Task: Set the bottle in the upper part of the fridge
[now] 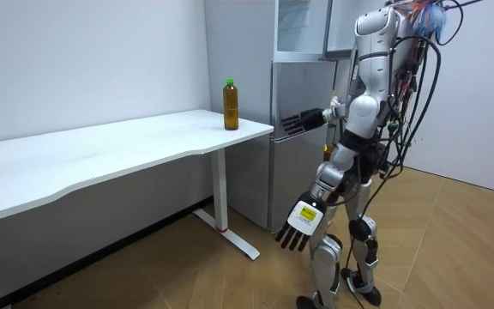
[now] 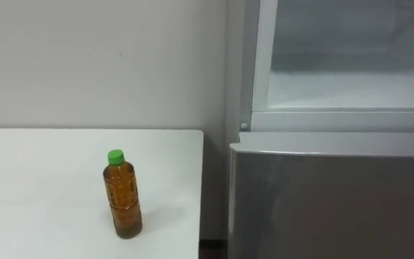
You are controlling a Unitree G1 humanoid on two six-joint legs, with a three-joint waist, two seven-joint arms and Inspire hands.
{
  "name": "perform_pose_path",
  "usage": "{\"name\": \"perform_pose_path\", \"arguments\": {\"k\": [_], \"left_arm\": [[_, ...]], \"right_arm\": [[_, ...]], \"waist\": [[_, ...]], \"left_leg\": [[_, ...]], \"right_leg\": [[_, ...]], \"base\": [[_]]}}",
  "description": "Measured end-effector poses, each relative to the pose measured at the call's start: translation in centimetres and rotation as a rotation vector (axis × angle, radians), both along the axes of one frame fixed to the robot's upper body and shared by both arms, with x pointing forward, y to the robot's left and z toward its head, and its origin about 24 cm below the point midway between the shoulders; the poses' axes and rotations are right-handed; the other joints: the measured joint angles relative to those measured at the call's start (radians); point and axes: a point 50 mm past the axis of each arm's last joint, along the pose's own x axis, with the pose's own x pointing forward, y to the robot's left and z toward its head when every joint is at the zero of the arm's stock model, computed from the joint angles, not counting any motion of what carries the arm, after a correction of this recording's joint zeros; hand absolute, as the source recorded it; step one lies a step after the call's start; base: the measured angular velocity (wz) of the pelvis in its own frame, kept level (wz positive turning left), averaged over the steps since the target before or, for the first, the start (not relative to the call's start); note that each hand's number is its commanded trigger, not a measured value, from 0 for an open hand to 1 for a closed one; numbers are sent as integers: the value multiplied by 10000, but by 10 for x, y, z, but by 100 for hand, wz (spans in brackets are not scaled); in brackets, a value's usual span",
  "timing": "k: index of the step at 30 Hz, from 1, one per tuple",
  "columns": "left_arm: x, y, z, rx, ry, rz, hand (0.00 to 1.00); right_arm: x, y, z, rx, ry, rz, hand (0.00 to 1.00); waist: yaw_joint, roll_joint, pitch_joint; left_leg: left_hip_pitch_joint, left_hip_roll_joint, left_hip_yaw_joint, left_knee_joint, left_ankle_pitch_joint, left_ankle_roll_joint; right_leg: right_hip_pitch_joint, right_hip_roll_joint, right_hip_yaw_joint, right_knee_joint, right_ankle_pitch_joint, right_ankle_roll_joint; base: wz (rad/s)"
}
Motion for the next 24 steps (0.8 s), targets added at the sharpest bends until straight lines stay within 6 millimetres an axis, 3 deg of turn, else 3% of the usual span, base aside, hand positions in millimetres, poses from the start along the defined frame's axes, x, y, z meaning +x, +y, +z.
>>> {"name": "perform_pose_path", "arguments": {"k": [4, 17, 24], "left_arm": [[-5, 0, -1, -177, 83, 180, 0], [-6, 1, -1, -411, 46, 237, 0], [-7, 5, 0, -364, 52, 270, 0]], "right_arm": [[4, 3, 11, -59, -275, 199, 0], [12, -5, 44, -1462, -968, 856, 0], [30, -6, 89, -1461, -2842, 755, 0]], "waist": [[8, 55, 54], [221, 8, 6], [239, -164, -13]], "left_leg": [[-36, 15, 50, 2, 1, -1], [-276, 47, 106, 11, 58, 29], [-231, 44, 85, 10, 90, 40]], "right_leg": [[-18, 1, 18, 11, 1, -1], [-404, -5, 1, 184, 65, -23], [-285, -6, -65, 175, 66, -24]], "base": [[-3], [-1], [0]]}}
